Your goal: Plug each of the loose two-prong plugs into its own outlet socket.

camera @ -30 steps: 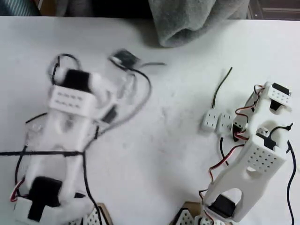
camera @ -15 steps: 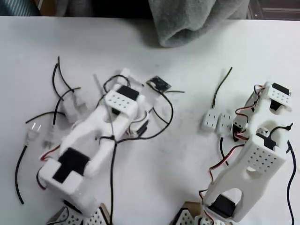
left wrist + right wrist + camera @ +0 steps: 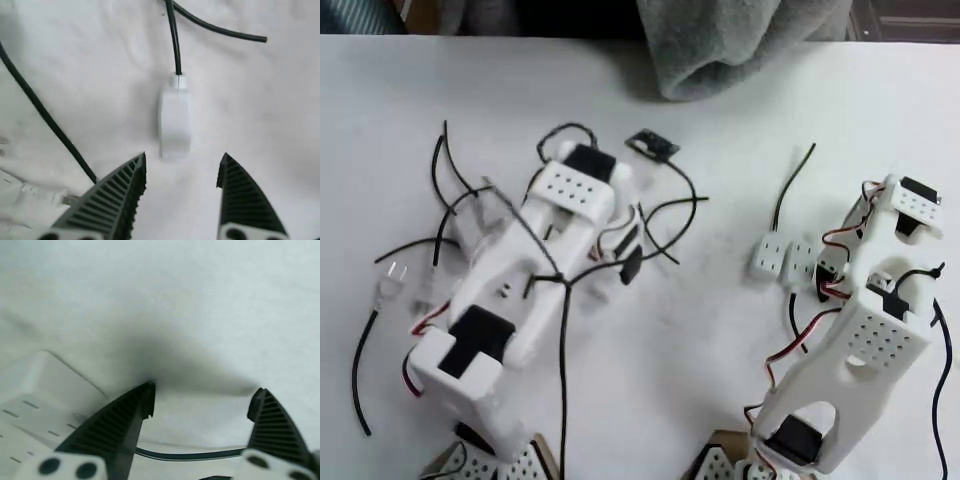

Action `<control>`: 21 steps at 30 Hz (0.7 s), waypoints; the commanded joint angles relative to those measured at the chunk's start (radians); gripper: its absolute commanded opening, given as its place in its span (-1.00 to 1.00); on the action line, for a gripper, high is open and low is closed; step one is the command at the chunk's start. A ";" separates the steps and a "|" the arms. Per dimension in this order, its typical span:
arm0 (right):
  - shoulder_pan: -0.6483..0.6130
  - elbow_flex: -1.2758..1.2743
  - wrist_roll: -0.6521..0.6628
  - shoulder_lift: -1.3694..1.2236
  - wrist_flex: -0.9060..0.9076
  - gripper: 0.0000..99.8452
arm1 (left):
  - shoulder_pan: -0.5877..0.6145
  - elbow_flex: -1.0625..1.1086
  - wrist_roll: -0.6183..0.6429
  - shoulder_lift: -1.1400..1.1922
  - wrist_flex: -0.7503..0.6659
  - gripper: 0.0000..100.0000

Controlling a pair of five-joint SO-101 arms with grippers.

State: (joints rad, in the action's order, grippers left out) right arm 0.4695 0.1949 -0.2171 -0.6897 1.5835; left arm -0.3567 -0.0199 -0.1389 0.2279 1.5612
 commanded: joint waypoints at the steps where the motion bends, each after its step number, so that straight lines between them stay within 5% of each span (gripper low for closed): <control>1: -0.019 -0.009 0.009 -0.012 -0.019 -0.37 | 0.012 -0.164 -0.072 -0.008 0.121 -0.53; 11: -0.021 -0.009 0.008 -0.012 -0.019 -0.37 | 0.168 -0.115 -0.241 0.002 -0.015 -0.53; 21: -0.021 -0.009 0.006 -0.012 -0.021 -0.37 | 0.128 0.146 -0.244 0.002 -0.301 -0.53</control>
State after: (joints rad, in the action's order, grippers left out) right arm 0.4695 0.1949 -0.2171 -0.6897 1.5835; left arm -0.2018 0.0706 -0.3798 0.2386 1.3387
